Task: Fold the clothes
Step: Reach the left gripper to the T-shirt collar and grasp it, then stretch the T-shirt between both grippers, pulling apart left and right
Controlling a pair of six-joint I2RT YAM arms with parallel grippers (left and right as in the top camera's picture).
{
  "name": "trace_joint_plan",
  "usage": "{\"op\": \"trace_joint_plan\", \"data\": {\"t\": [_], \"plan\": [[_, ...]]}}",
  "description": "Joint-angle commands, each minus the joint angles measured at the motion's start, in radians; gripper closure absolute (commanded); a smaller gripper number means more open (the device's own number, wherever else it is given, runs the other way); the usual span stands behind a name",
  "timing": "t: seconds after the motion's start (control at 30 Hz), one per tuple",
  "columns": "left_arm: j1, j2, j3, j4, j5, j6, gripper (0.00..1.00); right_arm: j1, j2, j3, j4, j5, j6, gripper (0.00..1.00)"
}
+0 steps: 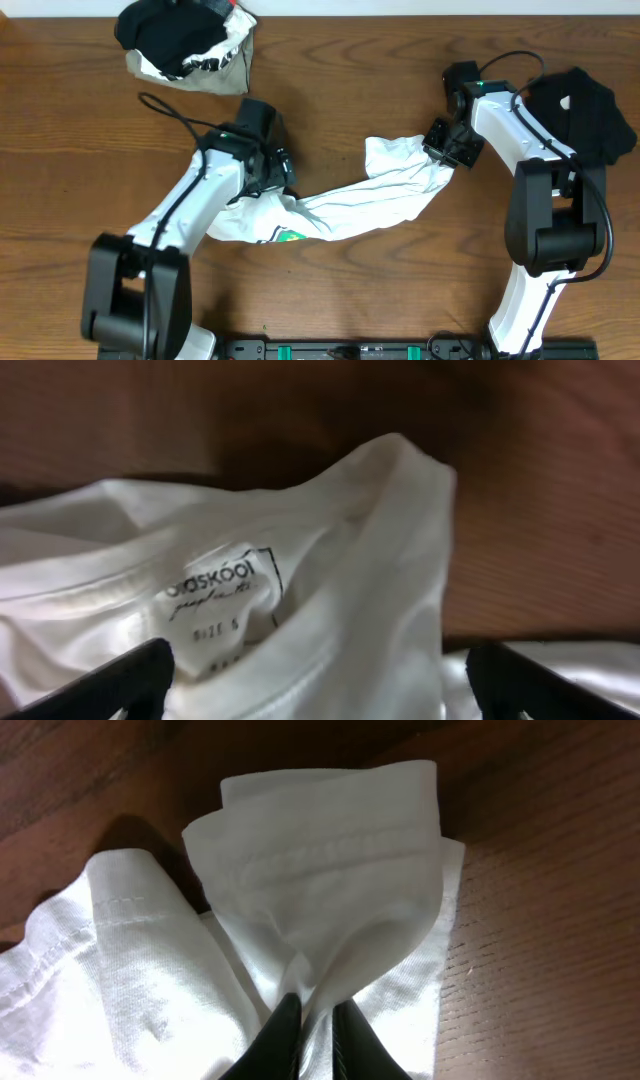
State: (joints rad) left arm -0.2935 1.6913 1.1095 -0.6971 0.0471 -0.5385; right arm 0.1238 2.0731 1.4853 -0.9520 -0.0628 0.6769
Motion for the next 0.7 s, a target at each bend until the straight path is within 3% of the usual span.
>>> {"op": "trace_joint_plan", "data": {"t": [0.0,0.03,0.13,0.23,0.37,0.4,0.43,0.47,0.57,0.67], "plan": [[0.002,0.003,0.017,0.002,-0.002,-0.006,0.29,0.008,0.015,-0.003,-0.002,0.010,-0.023,0.89],[0.002,0.003,0.017,0.001,-0.002,-0.006,0.38,0.008,0.015,-0.003,-0.002,0.010,-0.024,0.89],[0.002,0.003,0.016,-0.002,0.023,-0.006,0.55,0.008,0.015,-0.003,-0.002,0.009,-0.024,0.89],[0.002,0.003,0.016,-0.013,0.040,-0.006,0.61,0.008,0.015,-0.003,-0.002,0.006,-0.023,0.90],[0.002,0.003,0.016,-0.053,0.047,-0.005,0.62,0.008,0.015,-0.003,-0.006,0.006,-0.024,0.90],[0.002,0.003,0.014,-0.066,0.051,-0.006,0.58,0.008,0.015,-0.003,-0.006,0.006,-0.024,0.89],[0.002,0.003,0.014,-0.087,0.061,-0.006,0.41,0.008,0.015,-0.003,-0.006,0.006,-0.024,0.89],[0.002,0.003,0.014,-0.109,0.069,-0.006,0.31,0.008,0.015,-0.003,-0.005,0.006,-0.023,0.89],[0.002,0.003,0.014,-0.151,0.074,-0.006,0.19,0.008,0.015,-0.003,-0.005,0.006,-0.023,0.89],[0.002,0.003,0.014,-0.154,0.074,-0.006,0.18,0.008,0.015,-0.003,-0.001,0.006,-0.023,0.89]]}}
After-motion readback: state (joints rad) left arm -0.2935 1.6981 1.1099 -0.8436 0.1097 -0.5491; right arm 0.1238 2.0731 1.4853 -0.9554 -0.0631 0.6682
